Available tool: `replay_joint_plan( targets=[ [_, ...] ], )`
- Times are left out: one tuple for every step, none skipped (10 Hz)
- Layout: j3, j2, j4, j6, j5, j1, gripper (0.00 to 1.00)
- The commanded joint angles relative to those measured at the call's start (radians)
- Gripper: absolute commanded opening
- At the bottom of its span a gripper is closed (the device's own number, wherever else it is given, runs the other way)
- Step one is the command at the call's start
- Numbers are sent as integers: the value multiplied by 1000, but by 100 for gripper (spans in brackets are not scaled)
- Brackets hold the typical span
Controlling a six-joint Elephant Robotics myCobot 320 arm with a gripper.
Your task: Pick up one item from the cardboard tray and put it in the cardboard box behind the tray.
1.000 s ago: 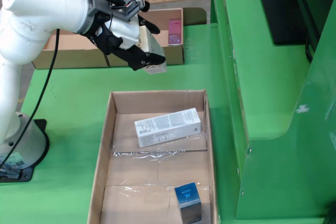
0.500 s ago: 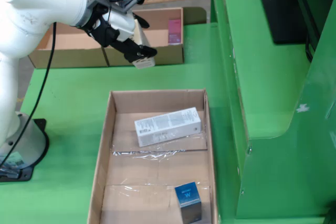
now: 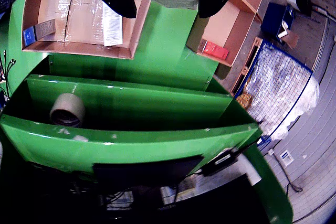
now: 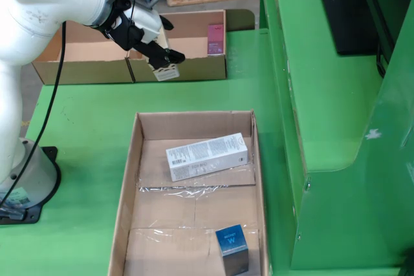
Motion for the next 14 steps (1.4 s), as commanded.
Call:
replay_joint_plan(
  targets=[
    [25,63,-56,-36,18,42,0],
    [24,84,-89,-44,27,54,0],
    [24,93,-105,-49,31,65,0],
    [24,108,-139,-55,37,81,0],
    [24,108,-139,-55,37,81,0],
    [24,120,-161,-59,39,98,0],
    [24,142,-210,-66,31,125,0],
    [24,167,-253,-70,32,153,0],
    [24,178,-273,-64,31,181,0],
    [24,198,-333,-65,25,218,0],
    [24,211,-355,-65,21,238,0],
    [24,211,-355,-65,21,238,0],
    [24,236,-400,-77,20,272,0],
    [24,236,-400,-77,20,272,0]
  ],
)
